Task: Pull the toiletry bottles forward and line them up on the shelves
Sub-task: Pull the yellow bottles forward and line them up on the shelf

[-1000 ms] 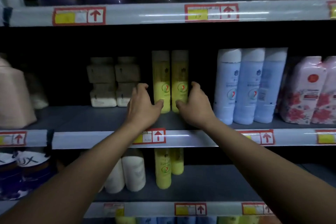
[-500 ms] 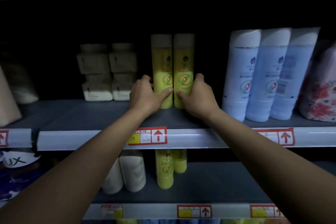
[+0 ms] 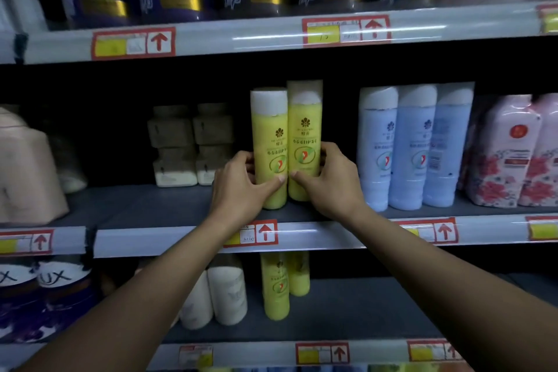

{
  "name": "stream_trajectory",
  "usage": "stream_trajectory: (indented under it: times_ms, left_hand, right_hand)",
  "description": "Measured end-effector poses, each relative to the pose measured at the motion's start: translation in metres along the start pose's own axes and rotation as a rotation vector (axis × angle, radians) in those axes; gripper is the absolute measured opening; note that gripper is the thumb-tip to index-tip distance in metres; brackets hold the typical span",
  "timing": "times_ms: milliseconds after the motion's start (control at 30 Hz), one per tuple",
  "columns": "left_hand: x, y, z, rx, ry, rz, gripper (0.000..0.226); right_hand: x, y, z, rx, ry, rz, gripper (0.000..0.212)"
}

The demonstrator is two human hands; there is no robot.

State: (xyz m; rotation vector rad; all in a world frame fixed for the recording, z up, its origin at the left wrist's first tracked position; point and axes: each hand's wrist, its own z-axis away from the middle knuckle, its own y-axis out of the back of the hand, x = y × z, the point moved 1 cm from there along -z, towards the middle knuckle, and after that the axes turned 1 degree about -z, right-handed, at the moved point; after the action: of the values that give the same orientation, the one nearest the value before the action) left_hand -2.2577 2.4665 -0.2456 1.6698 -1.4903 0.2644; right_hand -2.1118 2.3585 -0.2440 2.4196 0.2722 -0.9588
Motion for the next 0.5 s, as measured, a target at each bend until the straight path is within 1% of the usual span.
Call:
stream_trajectory:
  times_ms: [100, 233, 367, 500]
  left_hand:
    - [0.014, 0.011, 0.014, 0.047, -0.044, 0.023, 0.054]
    - [0.035, 0.029, 0.031, 0.120, -0.086, 0.046, 0.054]
    - [0.048, 0.044, 0.055, 0.161, -0.084, 0.088, 0.053]
    - [0.054, 0.051, 0.092, 0.152, -0.083, 0.084, 0.052]
  right_hand:
    - [-0.012, 0.013, 0.011, 0.049, 0.063, -0.046, 0.060]
    - [-0.028, 0.034, 0.029, 0.057, 0.138, -0.092, 0.059]
    - [-0.038, 0.055, 0.058, -0.021, 0.158, -0.135, 0.045]
    - [-0.037, 0.068, 0.095, -0.066, 0.157, -0.174, 0.044]
